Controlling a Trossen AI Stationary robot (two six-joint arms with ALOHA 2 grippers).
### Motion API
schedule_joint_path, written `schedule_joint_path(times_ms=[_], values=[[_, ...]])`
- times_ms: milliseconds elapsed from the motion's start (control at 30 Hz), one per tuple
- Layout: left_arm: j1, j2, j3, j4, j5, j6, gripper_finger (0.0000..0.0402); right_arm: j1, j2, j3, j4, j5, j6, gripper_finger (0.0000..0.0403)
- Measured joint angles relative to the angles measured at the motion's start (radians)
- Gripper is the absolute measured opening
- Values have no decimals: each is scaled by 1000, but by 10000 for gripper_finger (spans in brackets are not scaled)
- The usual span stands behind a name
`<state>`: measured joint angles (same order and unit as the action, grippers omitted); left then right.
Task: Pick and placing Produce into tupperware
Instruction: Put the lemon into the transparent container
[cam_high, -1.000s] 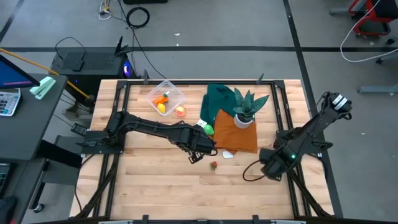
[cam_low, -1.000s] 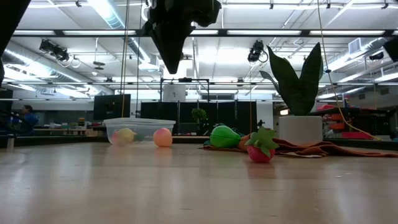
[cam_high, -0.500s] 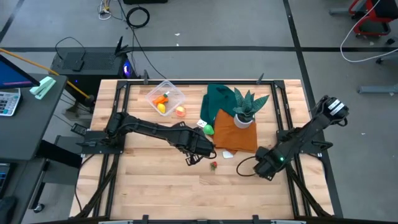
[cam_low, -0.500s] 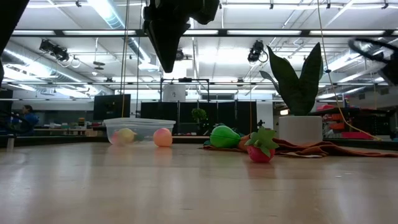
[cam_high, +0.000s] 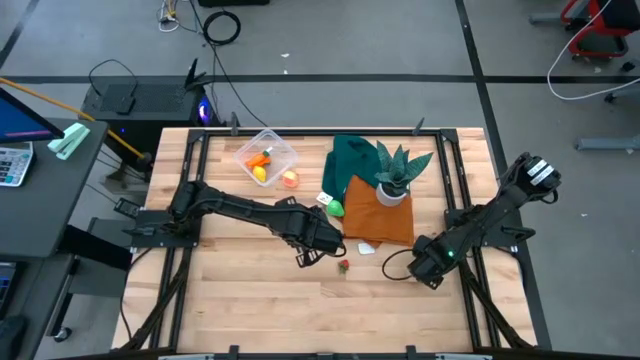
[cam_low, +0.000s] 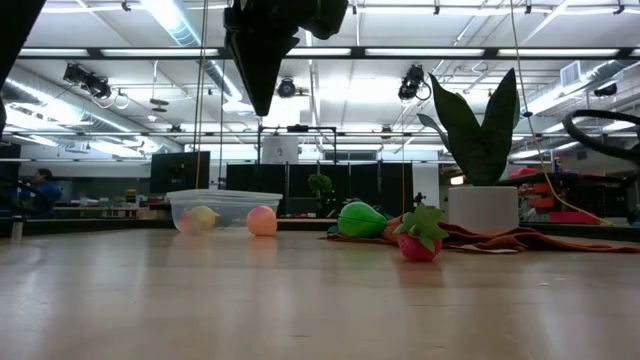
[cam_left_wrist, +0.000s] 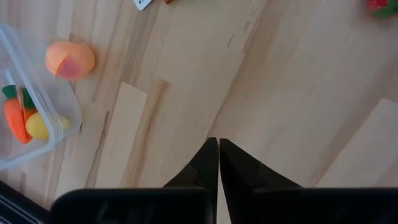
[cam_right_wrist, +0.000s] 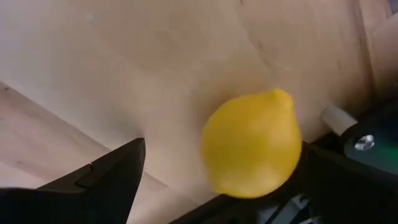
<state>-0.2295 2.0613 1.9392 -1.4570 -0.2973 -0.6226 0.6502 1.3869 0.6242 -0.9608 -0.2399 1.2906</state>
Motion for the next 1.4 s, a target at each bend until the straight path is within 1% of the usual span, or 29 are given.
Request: schedule_joint_path(times_ms=[167, 300, 567, 733, 833, 933, 1133, 1233, 1333, 1400], values=[[0, 0, 0, 0, 6, -2, 28, 0, -2, -19, 24, 2, -6, 360], [0, 0, 0, 1, 6, -2, 22, 0, -2, -22, 41, 9, -11, 332], [0, 0, 0, 6, 6, -2, 9, 0, -3, -23, 69, 16, -11, 238], [0, 0, 0, 7, 6, -2, 20, 0, -3, -24, 72, 22, -11, 178], [0, 0, 0, 8, 6, -2, 26, 0, -4, -23, 65, 24, -10, 148], [0, 0, 0, 8, 6, -3, 25, 0, -4, -23, 69, 25, -9, 135], [0, 0, 0, 9, 6, -3, 11, 0, -2, -17, 76, 38, -3, 127], [0, 0, 0, 8, 6, -3, 9, -1, 0, -3, 68, 98, 1, 107], [0, 0, 0, 8, 6, -3, 14, -1, 0, 2, 73, 106, -1, 84], [0, 0, 0, 8, 6, -3, 20, 0, 0, 2, 72, 104, -9, 76]])
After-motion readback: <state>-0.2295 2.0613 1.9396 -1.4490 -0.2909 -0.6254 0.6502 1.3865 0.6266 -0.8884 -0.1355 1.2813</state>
